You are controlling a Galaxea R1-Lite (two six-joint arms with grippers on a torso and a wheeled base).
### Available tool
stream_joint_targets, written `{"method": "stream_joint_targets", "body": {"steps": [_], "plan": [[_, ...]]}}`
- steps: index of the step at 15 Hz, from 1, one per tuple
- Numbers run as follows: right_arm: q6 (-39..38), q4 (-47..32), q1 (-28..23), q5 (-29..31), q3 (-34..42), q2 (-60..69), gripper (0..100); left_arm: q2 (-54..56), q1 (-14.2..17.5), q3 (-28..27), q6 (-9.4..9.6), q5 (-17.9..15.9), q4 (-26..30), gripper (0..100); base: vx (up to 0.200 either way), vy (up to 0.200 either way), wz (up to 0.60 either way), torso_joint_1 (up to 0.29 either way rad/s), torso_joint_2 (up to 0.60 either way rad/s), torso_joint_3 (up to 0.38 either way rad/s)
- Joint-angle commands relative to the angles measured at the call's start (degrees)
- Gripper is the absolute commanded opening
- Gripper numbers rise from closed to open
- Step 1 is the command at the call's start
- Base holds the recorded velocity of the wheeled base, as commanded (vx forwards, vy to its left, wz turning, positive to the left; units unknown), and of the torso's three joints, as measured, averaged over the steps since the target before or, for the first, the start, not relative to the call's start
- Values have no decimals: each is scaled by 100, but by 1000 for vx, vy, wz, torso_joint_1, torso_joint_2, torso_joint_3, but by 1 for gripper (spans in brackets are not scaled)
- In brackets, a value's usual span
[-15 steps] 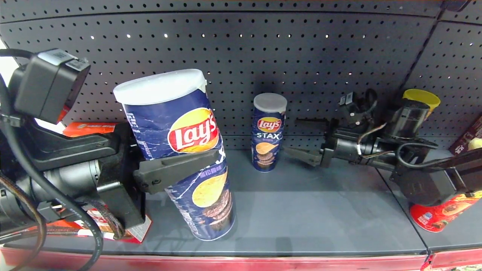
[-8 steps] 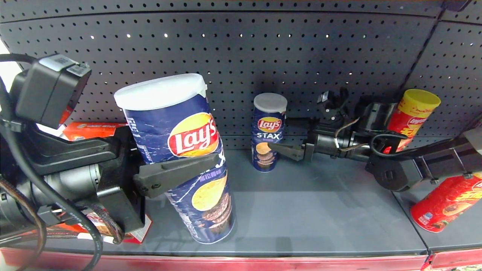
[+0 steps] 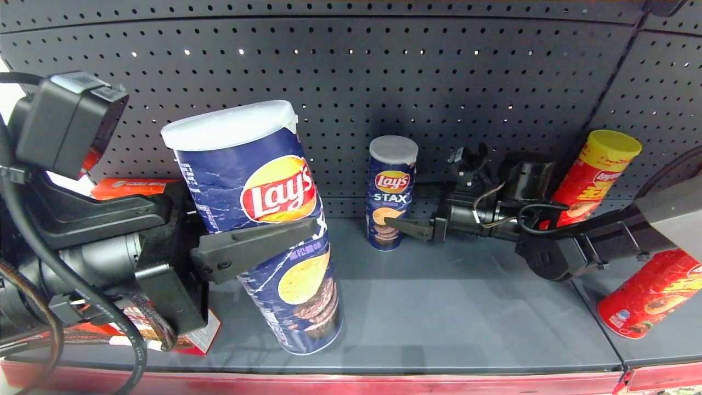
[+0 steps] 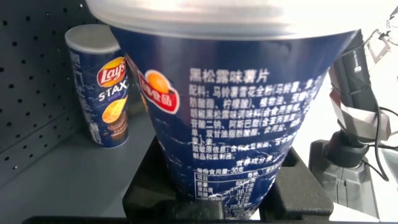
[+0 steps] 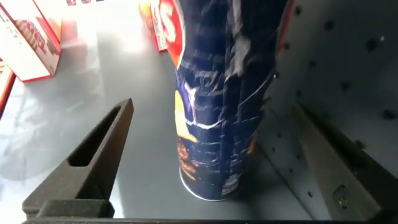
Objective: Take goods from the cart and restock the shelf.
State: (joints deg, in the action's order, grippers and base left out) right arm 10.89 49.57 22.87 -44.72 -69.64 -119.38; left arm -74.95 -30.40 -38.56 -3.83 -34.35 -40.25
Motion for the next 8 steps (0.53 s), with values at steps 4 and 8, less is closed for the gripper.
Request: {"method": "stream_joint_targets", "body": {"steps": [4,8], "plan": [[-8,-8,42,-2,-119,-287,100,15,70,41,-4,-10,-9,0,0,0,0,0,0,0],[-8,-88,69,-2,-585,-621,100,15,78,59,-4,-28,-18,0,0,0,0,0,0,0]]}}
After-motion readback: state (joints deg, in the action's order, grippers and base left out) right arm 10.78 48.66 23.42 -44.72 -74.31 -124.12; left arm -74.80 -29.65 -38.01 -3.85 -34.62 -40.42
